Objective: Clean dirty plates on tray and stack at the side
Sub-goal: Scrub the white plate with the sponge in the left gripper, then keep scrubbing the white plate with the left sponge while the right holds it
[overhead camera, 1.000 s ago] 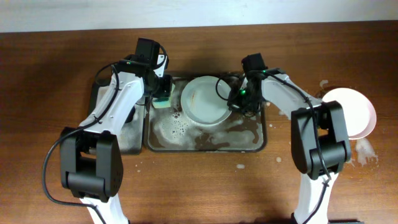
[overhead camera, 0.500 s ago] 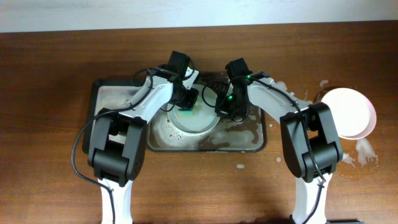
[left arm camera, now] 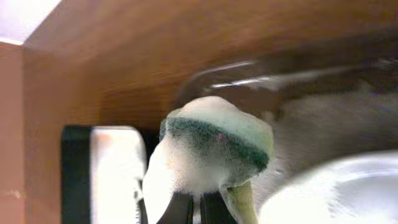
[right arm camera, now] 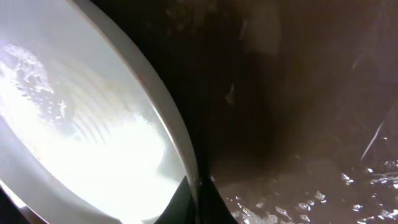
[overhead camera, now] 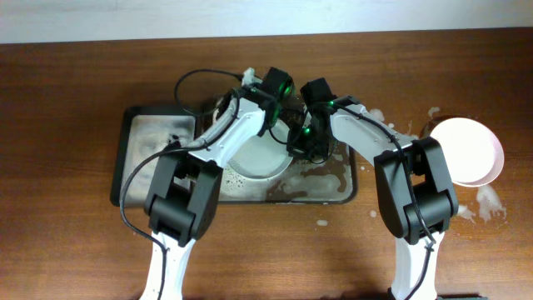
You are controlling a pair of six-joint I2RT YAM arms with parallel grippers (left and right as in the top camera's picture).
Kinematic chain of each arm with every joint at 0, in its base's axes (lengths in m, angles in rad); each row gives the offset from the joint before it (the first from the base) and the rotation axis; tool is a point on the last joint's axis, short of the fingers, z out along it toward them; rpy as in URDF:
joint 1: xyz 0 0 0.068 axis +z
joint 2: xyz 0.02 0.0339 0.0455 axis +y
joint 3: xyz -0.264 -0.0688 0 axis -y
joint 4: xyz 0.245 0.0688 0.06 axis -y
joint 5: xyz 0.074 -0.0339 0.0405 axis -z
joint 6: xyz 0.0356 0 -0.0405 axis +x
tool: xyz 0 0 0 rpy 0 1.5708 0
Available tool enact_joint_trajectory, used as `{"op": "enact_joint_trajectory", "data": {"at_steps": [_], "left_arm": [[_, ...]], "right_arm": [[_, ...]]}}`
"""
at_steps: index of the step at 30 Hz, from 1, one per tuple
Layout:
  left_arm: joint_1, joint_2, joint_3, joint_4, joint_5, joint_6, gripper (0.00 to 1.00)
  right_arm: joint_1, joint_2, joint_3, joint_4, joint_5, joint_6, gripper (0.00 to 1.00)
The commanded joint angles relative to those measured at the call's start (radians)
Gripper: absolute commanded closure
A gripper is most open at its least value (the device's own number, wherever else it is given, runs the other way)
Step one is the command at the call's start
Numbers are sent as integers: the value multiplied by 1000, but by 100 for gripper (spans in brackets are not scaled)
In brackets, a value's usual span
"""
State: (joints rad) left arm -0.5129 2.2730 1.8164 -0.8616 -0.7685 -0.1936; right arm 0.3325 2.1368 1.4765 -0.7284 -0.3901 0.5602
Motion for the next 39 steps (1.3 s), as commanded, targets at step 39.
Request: {"op": "enact_joint_trajectory", "data": {"at_steps": [39], "left_arm": [[57, -230, -218, 195, 110, -23, 100]], "right_arm": [[-6, 28, -19, 3, 64, -29, 96]]}}
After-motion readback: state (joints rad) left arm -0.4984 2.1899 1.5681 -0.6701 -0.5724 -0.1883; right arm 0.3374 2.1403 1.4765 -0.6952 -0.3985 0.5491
